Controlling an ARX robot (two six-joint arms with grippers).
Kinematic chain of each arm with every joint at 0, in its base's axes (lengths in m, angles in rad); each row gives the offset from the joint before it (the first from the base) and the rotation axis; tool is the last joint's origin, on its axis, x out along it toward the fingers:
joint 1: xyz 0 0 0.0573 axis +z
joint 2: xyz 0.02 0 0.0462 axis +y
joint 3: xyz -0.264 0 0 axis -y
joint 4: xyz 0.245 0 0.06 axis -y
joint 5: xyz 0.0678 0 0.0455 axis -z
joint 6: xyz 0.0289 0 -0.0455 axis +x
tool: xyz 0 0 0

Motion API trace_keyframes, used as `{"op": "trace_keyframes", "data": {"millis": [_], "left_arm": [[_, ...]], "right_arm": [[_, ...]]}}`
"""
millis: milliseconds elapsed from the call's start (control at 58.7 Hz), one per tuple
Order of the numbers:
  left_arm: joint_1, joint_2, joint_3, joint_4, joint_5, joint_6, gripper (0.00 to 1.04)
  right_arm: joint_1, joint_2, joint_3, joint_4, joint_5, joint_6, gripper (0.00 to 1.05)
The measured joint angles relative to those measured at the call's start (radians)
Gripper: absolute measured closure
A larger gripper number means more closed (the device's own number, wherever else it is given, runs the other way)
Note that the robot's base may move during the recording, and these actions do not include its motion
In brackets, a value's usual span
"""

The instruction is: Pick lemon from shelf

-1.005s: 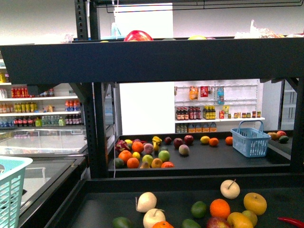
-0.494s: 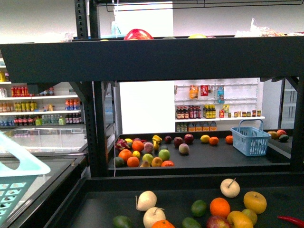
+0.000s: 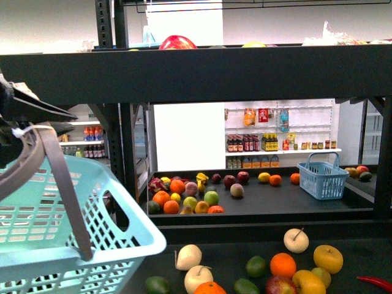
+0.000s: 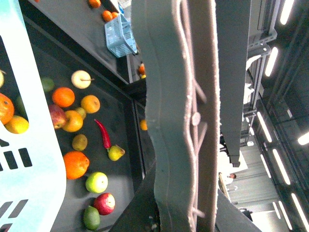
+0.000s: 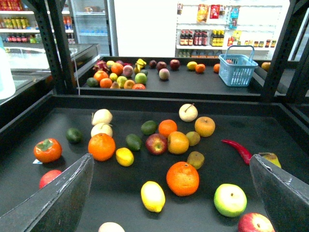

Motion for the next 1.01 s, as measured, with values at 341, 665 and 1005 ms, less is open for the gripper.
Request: {"op": "trace_keyframes", "data": {"millis": [341,665,1005], "left_arm": [[-0.212,0.068,-0.007,0.122,-0.094,-0.05,0.96],[-0.292,0.116,-0.005,0.139,-0.133,-0.068,0.96],[-0.312,0.125,0.011,0.141,-0.171,-0.063,0.96]], "right_arm": [[0.0,0.0,0.0,0.0,0.0,0.0,0.07],[0.0,0.0,0.0,0.0,0.0,0.0,0.07],[0.071,0.158,0.054,-0.119,0.303,0.108,0.07]]}}
